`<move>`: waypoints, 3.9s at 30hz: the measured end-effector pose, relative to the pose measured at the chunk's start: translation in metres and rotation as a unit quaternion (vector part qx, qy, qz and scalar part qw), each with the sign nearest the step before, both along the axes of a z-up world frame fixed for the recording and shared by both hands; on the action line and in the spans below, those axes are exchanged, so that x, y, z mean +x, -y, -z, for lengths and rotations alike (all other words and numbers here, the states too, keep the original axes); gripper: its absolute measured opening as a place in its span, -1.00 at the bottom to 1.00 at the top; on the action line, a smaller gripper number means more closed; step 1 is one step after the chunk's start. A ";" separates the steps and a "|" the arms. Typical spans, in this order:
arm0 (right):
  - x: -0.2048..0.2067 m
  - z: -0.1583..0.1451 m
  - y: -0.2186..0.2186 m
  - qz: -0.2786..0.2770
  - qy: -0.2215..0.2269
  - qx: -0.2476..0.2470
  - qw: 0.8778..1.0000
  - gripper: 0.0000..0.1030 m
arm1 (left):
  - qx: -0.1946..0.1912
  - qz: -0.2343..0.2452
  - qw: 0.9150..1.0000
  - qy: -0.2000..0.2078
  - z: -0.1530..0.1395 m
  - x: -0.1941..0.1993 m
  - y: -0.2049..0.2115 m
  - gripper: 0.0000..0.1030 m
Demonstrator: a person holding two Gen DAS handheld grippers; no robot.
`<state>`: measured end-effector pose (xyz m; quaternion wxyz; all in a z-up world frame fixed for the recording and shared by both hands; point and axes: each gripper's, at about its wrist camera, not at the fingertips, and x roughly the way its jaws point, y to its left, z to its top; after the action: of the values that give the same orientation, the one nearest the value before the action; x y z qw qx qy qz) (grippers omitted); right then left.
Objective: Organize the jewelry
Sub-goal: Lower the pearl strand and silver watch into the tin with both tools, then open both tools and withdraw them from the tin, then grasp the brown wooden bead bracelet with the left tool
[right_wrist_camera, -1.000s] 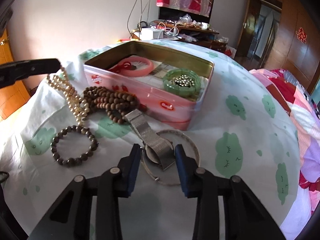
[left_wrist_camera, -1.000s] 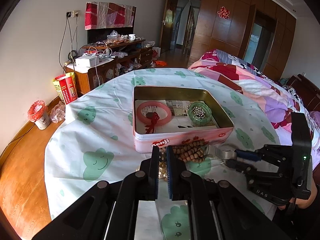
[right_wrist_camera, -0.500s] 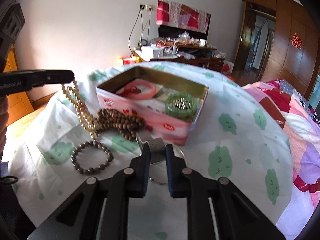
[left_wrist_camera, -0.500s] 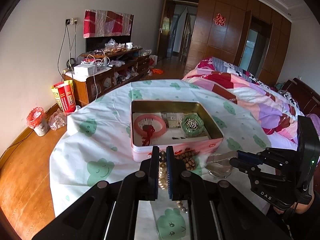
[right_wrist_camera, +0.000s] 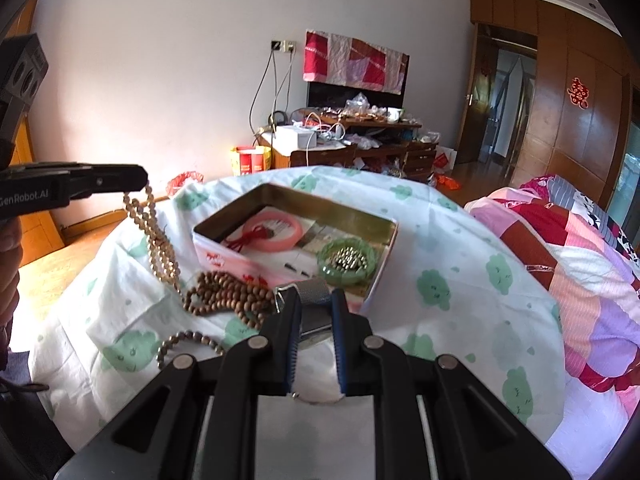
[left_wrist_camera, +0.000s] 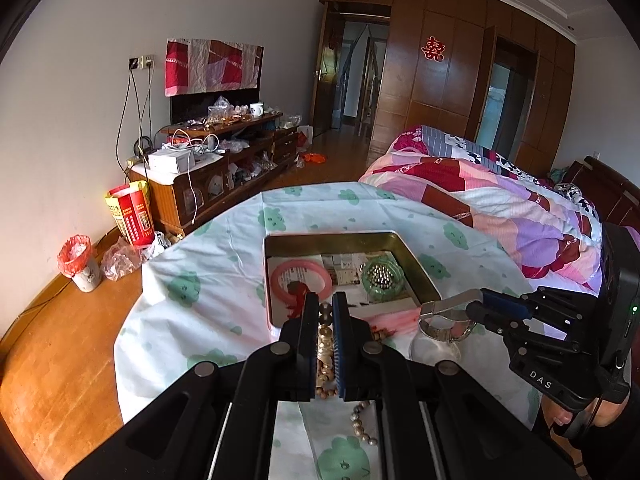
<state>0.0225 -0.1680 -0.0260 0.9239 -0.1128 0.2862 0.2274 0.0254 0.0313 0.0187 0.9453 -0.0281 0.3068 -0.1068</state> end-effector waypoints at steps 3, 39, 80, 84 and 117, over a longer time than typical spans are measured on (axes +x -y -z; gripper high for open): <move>0.006 -0.007 0.001 0.004 0.006 0.008 1.000 -0.67 | 0.005 -0.001 1.000 0.007 -0.006 0.007 0.001 -0.90; 0.088 -0.013 -0.014 0.045 0.019 0.026 0.998 -0.67 | 0.086 0.005 0.996 0.005 -0.013 0.095 0.035 -0.89; 0.089 0.025 -0.010 0.062 -0.031 0.022 0.997 0.14 | 0.091 -0.039 0.994 -0.049 0.054 0.087 0.016 0.58; 0.072 0.025 -0.001 0.061 -0.036 0.024 0.997 0.14 | 0.081 -0.057 0.993 -0.066 0.064 0.069 0.006 0.58; -0.006 0.062 0.033 0.105 -0.048 -0.031 0.993 0.71 | 0.090 -0.038 0.988 -0.116 0.097 0.003 0.016 0.58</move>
<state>0.0164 -0.2015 -0.0875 0.9241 -0.0999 0.3471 0.1248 0.0284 0.0149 -0.0779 0.9054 0.0333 0.4214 -0.0392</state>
